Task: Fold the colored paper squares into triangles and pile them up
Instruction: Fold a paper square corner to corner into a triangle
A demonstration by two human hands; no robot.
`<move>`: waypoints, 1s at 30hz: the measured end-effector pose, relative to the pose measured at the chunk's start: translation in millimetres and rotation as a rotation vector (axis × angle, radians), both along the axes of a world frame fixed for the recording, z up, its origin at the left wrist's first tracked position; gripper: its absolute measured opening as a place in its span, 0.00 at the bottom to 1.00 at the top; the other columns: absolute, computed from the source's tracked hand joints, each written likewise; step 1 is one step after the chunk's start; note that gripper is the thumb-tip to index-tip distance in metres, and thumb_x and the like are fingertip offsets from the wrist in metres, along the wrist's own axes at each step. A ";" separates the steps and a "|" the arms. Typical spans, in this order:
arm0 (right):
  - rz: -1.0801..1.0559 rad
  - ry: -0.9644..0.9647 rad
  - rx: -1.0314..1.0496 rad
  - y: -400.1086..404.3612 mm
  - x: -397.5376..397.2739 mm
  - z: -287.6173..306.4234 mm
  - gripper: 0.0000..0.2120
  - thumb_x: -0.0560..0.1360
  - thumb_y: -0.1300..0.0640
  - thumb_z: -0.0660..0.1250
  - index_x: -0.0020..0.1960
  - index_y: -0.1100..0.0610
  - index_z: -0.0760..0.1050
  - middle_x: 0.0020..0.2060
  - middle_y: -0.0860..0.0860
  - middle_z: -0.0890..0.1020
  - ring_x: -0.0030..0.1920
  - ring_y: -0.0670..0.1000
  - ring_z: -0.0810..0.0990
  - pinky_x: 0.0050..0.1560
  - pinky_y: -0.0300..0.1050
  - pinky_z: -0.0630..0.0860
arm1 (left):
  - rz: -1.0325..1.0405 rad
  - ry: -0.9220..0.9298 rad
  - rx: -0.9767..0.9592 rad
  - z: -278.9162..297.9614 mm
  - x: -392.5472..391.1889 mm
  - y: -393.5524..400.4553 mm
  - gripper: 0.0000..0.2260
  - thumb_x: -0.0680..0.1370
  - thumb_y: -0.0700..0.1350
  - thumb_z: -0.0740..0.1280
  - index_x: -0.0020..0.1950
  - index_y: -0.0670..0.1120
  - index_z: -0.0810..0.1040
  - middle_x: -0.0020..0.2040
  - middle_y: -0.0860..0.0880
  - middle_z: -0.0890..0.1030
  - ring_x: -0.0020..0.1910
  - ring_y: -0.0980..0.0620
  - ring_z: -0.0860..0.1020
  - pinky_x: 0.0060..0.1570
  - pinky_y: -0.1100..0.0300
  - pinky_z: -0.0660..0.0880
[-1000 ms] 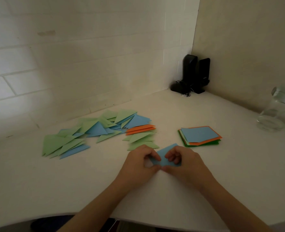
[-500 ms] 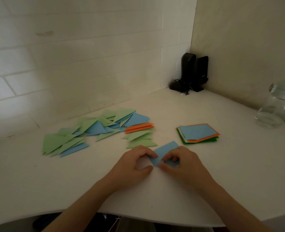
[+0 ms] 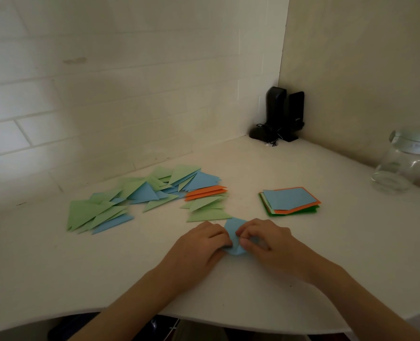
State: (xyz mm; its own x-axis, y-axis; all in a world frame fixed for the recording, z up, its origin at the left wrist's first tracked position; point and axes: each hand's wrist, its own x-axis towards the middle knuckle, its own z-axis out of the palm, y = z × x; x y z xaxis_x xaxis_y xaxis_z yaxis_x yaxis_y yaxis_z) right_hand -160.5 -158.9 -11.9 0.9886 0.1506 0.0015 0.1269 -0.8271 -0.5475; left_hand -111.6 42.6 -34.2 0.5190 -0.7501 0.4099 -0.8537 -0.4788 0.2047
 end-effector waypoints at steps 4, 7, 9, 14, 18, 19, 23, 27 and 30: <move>-0.038 -0.090 -0.019 -3.1 -9.6 -6.3 0.03 0.72 0.42 0.65 0.44 0.38 0.72 0.53 0.36 0.74 0.57 0.39 0.70 0.62 0.48 0.63 | 0.027 -0.055 0.002 0.7 -7.8 -1.3 0.09 0.78 0.48 0.60 0.47 0.49 0.79 0.48 0.53 0.79 0.44 0.53 0.75 0.40 0.57 0.76; -0.026 -0.152 -0.021 -8.5 -19.2 -13.5 0.15 0.69 0.37 0.55 0.45 0.40 0.77 0.52 0.34 0.73 0.55 0.36 0.71 0.61 0.50 0.65 | 0.068 -0.032 -0.019 0.3 -12.3 -3.4 0.09 0.78 0.49 0.60 0.45 0.49 0.79 0.45 0.53 0.78 0.42 0.53 0.74 0.37 0.56 0.76; -0.016 -0.162 -0.033 -12.5 -23.7 -16.2 0.19 0.67 0.37 0.52 0.47 0.39 0.78 0.53 0.33 0.73 0.56 0.36 0.70 0.62 0.50 0.65 | 0.095 -0.010 -0.028 -0.2 -13.5 -6.1 0.10 0.78 0.49 0.59 0.44 0.49 0.79 0.44 0.53 0.78 0.41 0.53 0.74 0.37 0.55 0.75; -0.025 -0.213 -0.026 -13.2 -27.5 -15.5 0.19 0.65 0.33 0.61 0.45 0.43 0.81 0.53 0.38 0.78 0.53 0.41 0.76 0.56 0.50 0.73 | 0.105 0.113 -0.085 1.8 -15.2 -15.9 0.11 0.75 0.52 0.61 0.44 0.48 0.79 0.42 0.54 0.77 0.41 0.57 0.72 0.39 0.66 0.69; -0.106 -0.288 0.059 -10.5 -23.2 -16.8 0.19 0.67 0.35 0.60 0.38 0.46 0.82 0.46 0.40 0.81 0.46 0.42 0.78 0.49 0.47 0.77 | 0.147 0.243 -0.146 2.8 -14.2 -21.0 0.10 0.74 0.54 0.67 0.42 0.49 0.80 0.39 0.56 0.75 0.36 0.60 0.70 0.36 0.72 0.64; -0.136 -0.293 0.094 -10.6 -22.3 -17.9 0.19 0.66 0.34 0.60 0.36 0.46 0.81 0.45 0.39 0.80 0.46 0.40 0.78 0.48 0.45 0.76 | 0.180 0.282 -0.160 2.7 -13.3 -21.0 0.11 0.73 0.55 0.69 0.42 0.48 0.80 0.38 0.55 0.75 0.36 0.59 0.71 0.36 0.71 0.64; -0.223 -0.327 0.138 -7.0 -22.6 -24.4 0.19 0.64 0.31 0.63 0.31 0.46 0.79 0.43 0.37 0.79 0.45 0.38 0.77 0.48 0.38 0.74 | 0.305 0.365 -0.166 2.5 -9.6 -21.8 0.13 0.71 0.57 0.72 0.43 0.49 0.80 0.38 0.57 0.72 0.36 0.61 0.70 0.36 0.73 0.63; -0.298 -0.330 0.138 -5.7 -22.5 -30.1 0.20 0.61 0.28 0.62 0.30 0.44 0.77 0.45 0.37 0.76 0.49 0.38 0.73 0.51 0.41 0.70 | 0.382 0.330 -0.076 4.8 -9.4 -26.7 0.17 0.70 0.60 0.70 0.38 0.47 0.75 0.37 0.55 0.71 0.36 0.59 0.69 0.35 0.70 0.63; -0.324 -0.317 0.130 -5.8 -22.0 -31.8 0.18 0.60 0.30 0.66 0.29 0.45 0.77 0.47 0.39 0.76 0.50 0.39 0.72 0.53 0.42 0.69 | 0.417 0.329 -0.026 7.7 -7.7 -27.4 0.17 0.69 0.62 0.70 0.39 0.48 0.77 0.39 0.54 0.73 0.38 0.58 0.70 0.34 0.69 0.64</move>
State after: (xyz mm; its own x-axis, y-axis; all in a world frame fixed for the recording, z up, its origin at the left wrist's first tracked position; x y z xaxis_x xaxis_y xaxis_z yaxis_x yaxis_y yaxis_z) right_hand -182.6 -164.7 -43.7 0.9324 -0.1867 0.3095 0.0514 -0.7791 -0.6248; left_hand -119.3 15.2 -26.4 0.8755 -0.4440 0.1908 -0.4802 -0.7553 0.4460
